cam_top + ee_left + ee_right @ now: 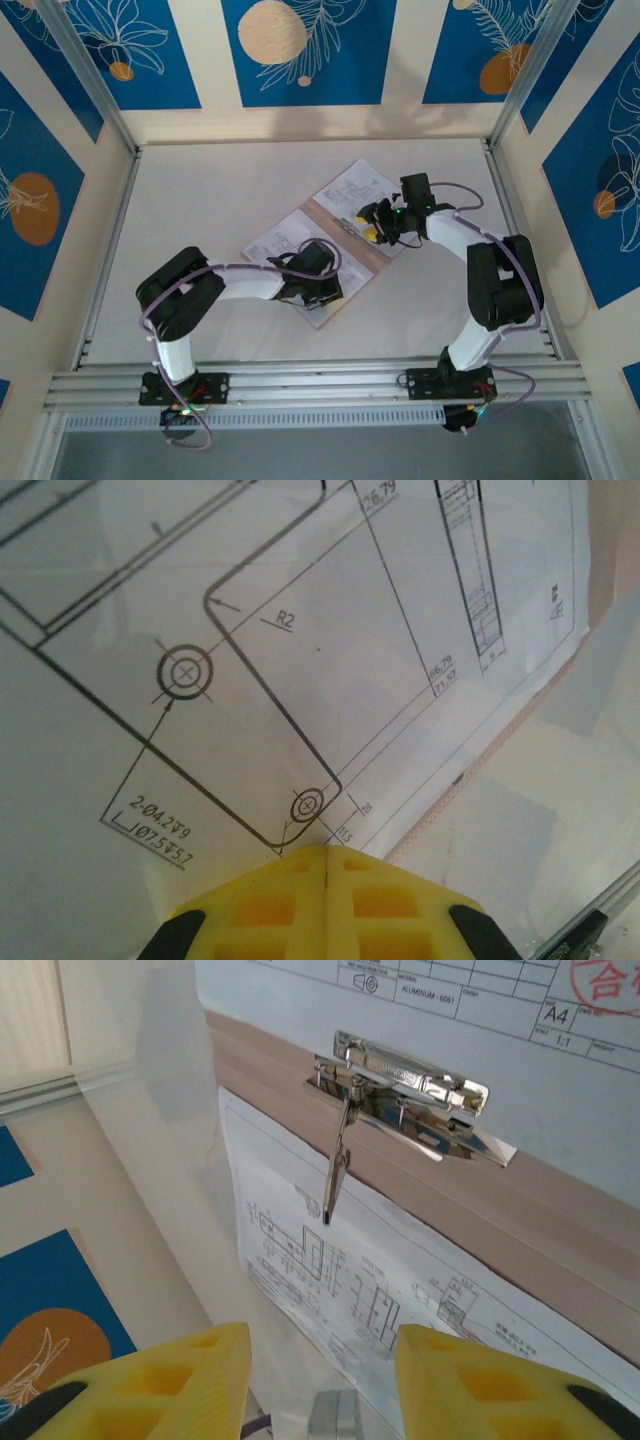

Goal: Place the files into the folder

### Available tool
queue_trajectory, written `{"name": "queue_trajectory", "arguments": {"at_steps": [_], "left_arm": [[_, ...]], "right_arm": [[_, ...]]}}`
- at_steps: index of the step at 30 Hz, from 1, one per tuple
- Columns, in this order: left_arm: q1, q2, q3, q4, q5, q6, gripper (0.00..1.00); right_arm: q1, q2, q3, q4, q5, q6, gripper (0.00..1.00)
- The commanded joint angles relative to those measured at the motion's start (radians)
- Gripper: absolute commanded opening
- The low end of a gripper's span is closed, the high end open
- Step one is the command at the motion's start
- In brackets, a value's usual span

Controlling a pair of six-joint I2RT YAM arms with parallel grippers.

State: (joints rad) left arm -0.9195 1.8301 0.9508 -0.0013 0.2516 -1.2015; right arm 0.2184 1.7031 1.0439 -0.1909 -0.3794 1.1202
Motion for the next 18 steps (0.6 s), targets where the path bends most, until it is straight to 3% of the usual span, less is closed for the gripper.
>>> {"name": "queue_trajectory", "arguments": {"at_steps": [1,18], "left_arm": [[-0.015,0.034,0.010,-0.009,0.025,0.013,0.00],[-0.013,0.040,0.017,0.006,0.029,0.012,0.00]], "right_arm": [[0.011,0.045,0.060,-0.034,-0.053,-0.016,0.44],[0.023,0.145,0.132,-0.077,-0.034,-0.033,0.33]]}}
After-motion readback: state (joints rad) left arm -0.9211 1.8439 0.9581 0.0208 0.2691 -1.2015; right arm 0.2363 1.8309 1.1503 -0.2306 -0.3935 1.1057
